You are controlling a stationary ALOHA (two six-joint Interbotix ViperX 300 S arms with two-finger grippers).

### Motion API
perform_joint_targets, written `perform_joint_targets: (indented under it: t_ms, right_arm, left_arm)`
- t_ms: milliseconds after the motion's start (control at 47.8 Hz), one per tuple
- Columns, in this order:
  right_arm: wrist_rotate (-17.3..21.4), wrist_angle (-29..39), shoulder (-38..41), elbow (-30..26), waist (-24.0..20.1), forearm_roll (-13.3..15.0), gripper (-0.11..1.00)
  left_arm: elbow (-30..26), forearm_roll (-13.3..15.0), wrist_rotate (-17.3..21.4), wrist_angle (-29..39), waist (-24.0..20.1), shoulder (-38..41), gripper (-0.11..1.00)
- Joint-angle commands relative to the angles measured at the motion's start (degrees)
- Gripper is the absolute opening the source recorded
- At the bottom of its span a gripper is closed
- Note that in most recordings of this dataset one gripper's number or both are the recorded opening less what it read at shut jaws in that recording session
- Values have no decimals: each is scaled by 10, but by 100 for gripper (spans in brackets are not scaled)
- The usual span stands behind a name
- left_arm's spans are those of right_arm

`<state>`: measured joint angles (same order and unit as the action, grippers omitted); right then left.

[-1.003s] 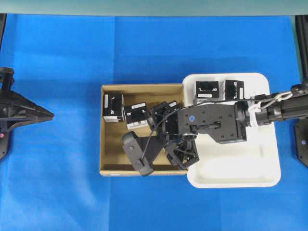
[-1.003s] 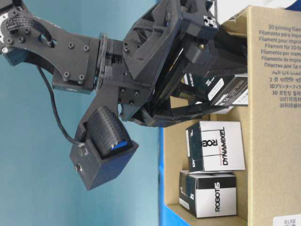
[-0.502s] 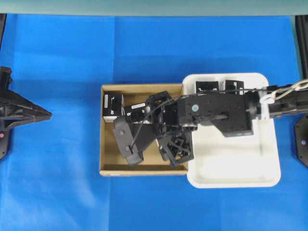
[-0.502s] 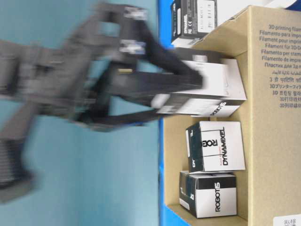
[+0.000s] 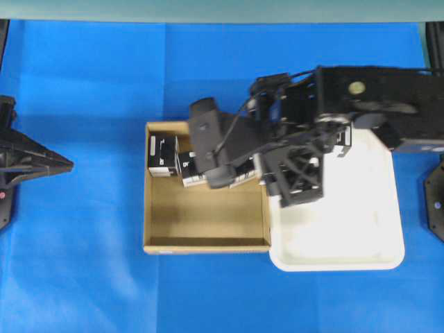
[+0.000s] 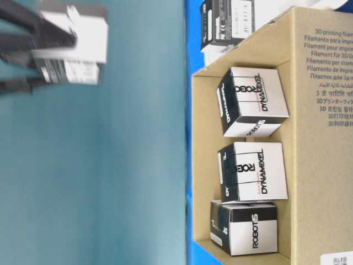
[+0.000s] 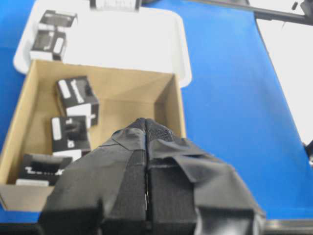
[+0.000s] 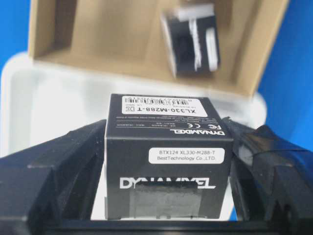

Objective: Pick a box that is randomly placed inside the cardboard box.
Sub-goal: 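Lift the held box out of the cardboard box toward the tray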

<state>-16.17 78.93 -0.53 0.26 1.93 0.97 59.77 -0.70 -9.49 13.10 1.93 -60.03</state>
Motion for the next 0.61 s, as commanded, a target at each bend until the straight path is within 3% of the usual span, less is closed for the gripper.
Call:
perform_joint_targets:
  t_ms: [0, 334, 585]
  right_arm:
    - [2, 13, -27, 16, 10, 0, 78]
    - [24, 2, -112, 120, 31, 0, 78]
    - [34, -43, -154, 191, 32, 0, 78]
  left_arm:
    - [-10, -2, -2, -3, -3, 4, -7]
    - [-11, -2, -3, -4, -7, 0, -7]
    - [-12, -2, -3, -6, -22, 0, -7]
